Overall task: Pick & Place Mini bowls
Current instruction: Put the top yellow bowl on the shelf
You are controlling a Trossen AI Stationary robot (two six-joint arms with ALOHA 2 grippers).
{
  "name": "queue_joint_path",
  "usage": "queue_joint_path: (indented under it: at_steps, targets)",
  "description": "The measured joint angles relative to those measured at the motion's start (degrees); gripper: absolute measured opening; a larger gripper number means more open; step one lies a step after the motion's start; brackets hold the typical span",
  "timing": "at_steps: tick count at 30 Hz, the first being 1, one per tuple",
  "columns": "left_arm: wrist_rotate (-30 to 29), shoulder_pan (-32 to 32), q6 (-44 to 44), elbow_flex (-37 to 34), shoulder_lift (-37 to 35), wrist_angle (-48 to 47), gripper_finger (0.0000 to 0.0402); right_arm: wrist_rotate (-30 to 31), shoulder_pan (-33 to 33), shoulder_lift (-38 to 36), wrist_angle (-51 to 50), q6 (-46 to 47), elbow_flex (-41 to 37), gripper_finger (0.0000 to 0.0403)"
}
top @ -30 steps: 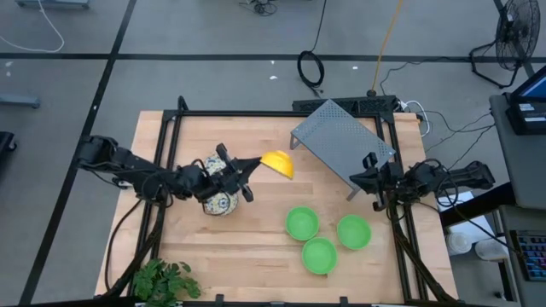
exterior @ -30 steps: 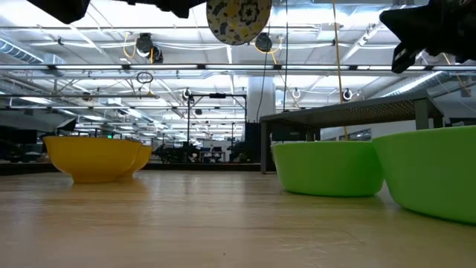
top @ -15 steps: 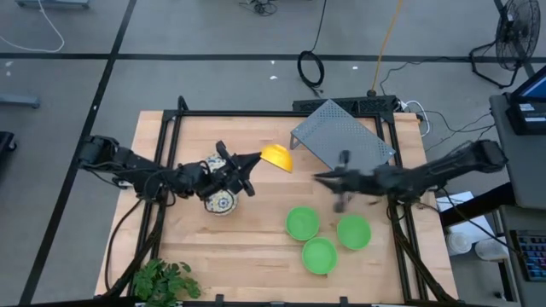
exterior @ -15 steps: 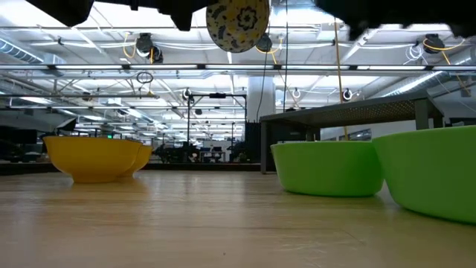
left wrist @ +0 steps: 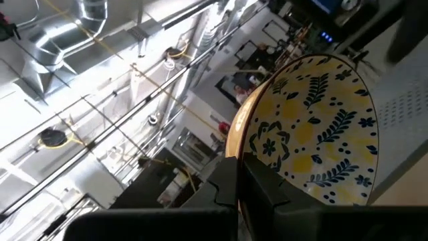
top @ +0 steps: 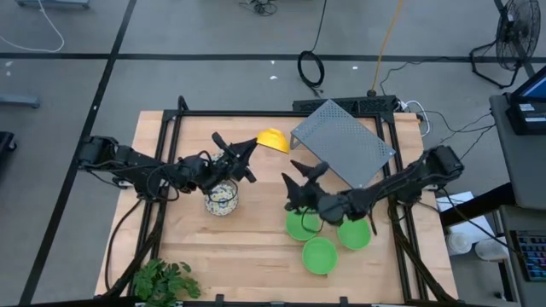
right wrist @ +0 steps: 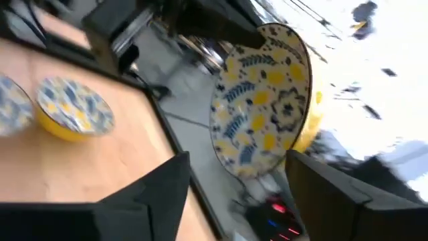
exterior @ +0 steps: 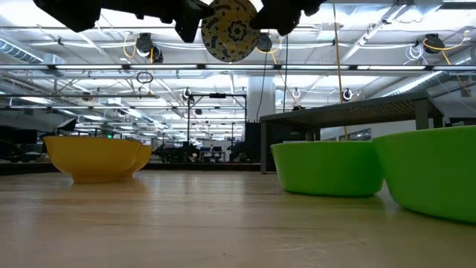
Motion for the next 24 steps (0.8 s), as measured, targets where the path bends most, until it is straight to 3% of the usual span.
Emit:
queue_joint_path:
  at_steps: [6, 11, 24]
  targets:
    - [0.73, 0.31, -0.11, 0.0, 0.0, 0.42, 0.0005, 9.14, 3.11, 1.47, 8.25, -2.24, 2.49, 0.0253]
    - [4.58, 0.22, -2.21, 0.0, 0.01, 0.56, 0.0005, 8.81, 0.92, 1.6, 8.85, 3.33, 2.1, 0.0245]
    - [4.77, 0.29, -4.07, -0.02, 0.02, 0.64, 0.0005, 4.31, -7.18, 1.56, 8.8, 9.35, 2.09, 0.0211]
